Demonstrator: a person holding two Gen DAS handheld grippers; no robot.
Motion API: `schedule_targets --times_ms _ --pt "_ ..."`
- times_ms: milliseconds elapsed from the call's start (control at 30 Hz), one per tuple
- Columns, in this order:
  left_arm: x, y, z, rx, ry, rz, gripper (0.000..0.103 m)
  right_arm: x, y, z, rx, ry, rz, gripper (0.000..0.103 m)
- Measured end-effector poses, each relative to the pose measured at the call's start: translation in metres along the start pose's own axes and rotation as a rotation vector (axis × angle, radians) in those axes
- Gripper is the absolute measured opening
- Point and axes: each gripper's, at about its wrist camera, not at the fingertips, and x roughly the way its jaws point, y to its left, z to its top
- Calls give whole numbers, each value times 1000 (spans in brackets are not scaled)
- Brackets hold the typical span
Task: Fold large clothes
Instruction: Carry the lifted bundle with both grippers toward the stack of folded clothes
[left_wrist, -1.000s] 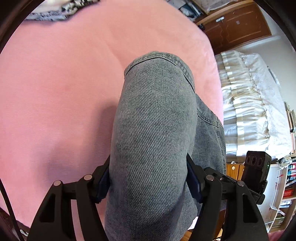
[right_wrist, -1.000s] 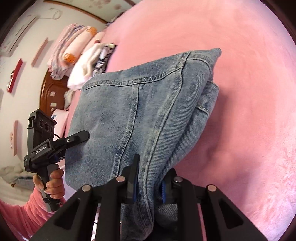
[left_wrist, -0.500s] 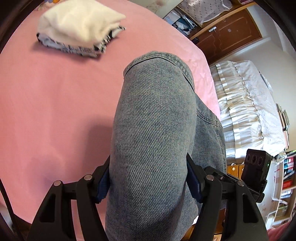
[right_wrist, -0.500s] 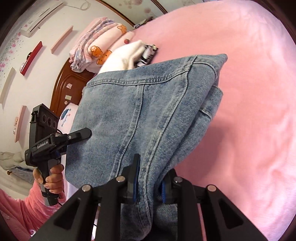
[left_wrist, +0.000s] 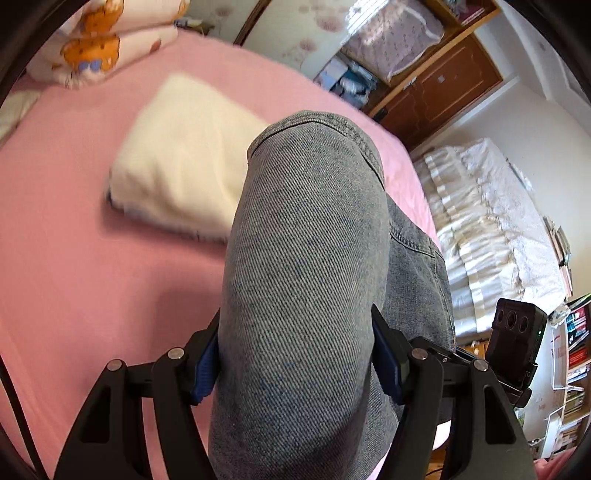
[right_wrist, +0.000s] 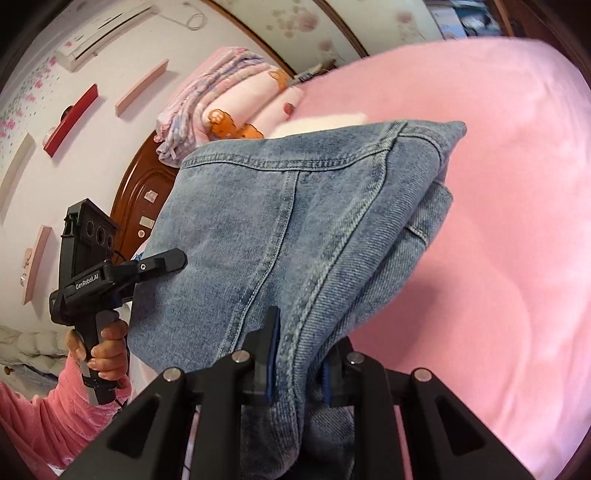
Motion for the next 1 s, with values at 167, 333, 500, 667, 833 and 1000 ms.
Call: schedule_targets --times_ms 167,333,500,667,833,1000 --pt "-17 20 73 45 -88 -19 68 24 26 64 -64 -41 -6 17" --pt "-19 42 140 104 -171 -4 68 56 37 125 -99 -113 13 17" --pt "7 66 192 113 -221 -4 68 99 34 171 -117 -167 34 17" --pt "66 93 230 83 -205 6 68 151 9 209 -106 -174 47 17" --pt "126 139 247 6 -88 71 68 218 -27 239 -23 -77 9 17" --pt "141 178 242 -9 -57 24 70 279 -66 236 34 51 84 18"
